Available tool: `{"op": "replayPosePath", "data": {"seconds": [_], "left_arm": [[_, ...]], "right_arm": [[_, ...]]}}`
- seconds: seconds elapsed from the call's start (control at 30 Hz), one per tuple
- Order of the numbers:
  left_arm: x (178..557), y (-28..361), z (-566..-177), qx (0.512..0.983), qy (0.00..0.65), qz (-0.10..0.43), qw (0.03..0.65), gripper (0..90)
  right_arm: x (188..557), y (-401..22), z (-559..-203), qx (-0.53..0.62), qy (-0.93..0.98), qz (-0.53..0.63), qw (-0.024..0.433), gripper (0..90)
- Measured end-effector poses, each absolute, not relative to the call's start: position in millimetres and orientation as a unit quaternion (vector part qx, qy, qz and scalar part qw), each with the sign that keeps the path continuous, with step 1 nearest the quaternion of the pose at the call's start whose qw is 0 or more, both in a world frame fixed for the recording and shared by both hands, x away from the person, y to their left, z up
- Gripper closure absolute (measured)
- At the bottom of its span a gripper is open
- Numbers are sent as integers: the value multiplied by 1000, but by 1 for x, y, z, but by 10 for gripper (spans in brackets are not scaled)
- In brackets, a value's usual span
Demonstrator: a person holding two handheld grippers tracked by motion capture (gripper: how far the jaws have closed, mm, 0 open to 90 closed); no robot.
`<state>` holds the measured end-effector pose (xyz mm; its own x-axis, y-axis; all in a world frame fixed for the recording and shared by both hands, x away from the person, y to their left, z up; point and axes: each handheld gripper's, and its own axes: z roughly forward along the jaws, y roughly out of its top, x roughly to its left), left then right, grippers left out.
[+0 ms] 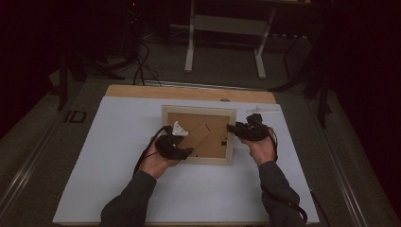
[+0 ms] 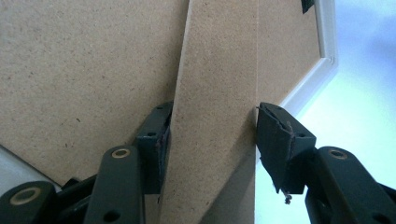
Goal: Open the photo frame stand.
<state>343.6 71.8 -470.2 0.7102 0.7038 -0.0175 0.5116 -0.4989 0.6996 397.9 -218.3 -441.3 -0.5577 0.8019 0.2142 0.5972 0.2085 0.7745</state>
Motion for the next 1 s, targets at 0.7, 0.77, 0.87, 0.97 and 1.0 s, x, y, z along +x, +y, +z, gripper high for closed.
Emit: {"op": "replayPosePath", "data": {"seconds": [0.7, 0.77, 0.87, 0.97, 1.0], "left_arm": [[348, 69, -461, 842, 366, 186, 350, 634], [348, 68, -461, 843, 365, 188, 348, 634], [347, 67, -460, 843, 363, 191, 348, 635], [343, 67, -458, 845, 358, 190, 349, 643], [341, 66, -456, 845, 356, 190, 350, 645]], "right_arm": [[391, -222, -437, 456, 750, 455, 146, 622], [390, -222, -438, 455, 749, 457, 151, 623], [389, -223, -438, 456, 748, 457, 153, 622], [387, -223, -438, 455, 748, 458, 154, 622], [387, -223, -438, 454, 748, 459, 155, 622]]}}
